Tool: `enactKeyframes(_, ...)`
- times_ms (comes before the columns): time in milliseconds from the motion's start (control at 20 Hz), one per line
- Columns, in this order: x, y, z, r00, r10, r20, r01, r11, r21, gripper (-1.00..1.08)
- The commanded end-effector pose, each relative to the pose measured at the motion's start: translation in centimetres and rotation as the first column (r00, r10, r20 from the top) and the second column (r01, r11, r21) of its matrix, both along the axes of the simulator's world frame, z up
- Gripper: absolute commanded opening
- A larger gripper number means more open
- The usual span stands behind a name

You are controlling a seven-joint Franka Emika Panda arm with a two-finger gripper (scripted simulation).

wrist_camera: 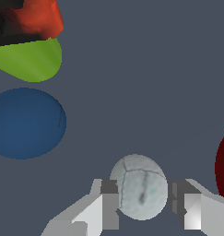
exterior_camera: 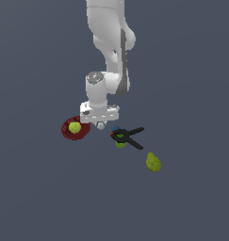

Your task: Pick up a designated object from a clutter of objects.

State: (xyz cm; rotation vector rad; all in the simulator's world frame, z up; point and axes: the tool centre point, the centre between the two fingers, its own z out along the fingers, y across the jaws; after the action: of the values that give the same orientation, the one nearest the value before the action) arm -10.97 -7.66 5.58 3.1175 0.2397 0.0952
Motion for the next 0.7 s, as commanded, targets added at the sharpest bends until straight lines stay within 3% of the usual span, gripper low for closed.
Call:
enactKeyframes(0,0.5,0.8,0.8,1.0,0.0,-0.001,0.0,1.0,0.0,-1.0)
enactKeyframes(650,4.8,8.1,8.6,1.0,-0.005,-0.016,0.005,1.0,-0.002,-1.0)
